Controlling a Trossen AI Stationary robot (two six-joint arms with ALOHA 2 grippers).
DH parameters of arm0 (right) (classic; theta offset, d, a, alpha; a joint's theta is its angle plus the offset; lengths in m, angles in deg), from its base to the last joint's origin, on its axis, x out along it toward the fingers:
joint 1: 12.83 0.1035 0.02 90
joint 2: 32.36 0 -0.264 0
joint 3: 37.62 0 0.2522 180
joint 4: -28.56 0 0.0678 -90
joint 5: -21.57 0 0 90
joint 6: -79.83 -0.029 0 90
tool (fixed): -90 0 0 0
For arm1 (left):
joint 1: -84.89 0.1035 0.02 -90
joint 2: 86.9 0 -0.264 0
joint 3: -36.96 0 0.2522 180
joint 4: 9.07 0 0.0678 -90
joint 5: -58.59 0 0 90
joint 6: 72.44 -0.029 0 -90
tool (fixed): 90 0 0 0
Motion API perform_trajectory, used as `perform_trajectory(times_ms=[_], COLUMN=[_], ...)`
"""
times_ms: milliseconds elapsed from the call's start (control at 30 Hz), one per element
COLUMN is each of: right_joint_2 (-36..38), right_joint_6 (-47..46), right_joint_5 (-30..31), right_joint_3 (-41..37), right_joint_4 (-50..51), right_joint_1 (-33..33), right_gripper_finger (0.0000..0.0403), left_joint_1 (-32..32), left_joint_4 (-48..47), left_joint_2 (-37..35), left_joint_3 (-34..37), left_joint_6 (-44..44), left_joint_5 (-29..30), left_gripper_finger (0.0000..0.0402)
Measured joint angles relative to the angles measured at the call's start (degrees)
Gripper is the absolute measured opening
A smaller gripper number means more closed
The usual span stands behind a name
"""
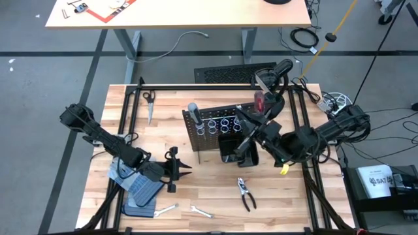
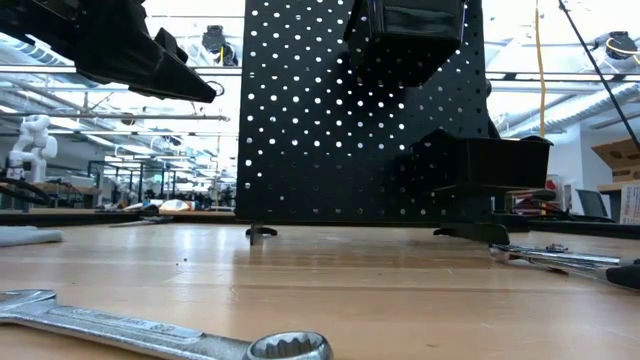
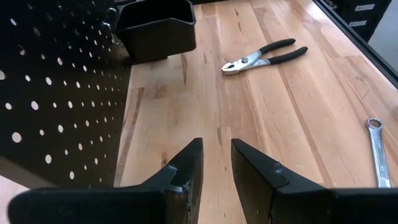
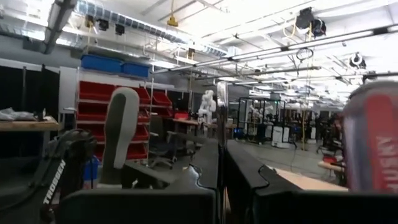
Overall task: Hang tools onto peg board
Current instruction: Hang the silver wrench on the black peg board
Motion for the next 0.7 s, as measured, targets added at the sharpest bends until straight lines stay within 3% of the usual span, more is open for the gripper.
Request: perform_trajectory(times_ms=[700], right_joint_2=[0.0], right_joint_6=[-6.9], right_joint_5=[1.1], right_joint_3=[0.0], right_joint_4=[5.3], right_joint_1=[0.2], right_gripper_finger=[0.0021], left_joint_1=[0.0], left_joint_4=[0.0], left_joint_2=[0.0], left_joint_3=[0.0], left_joint_6=[0.0], left_joint_5=[0.0], left_gripper_finger=[0.0093])
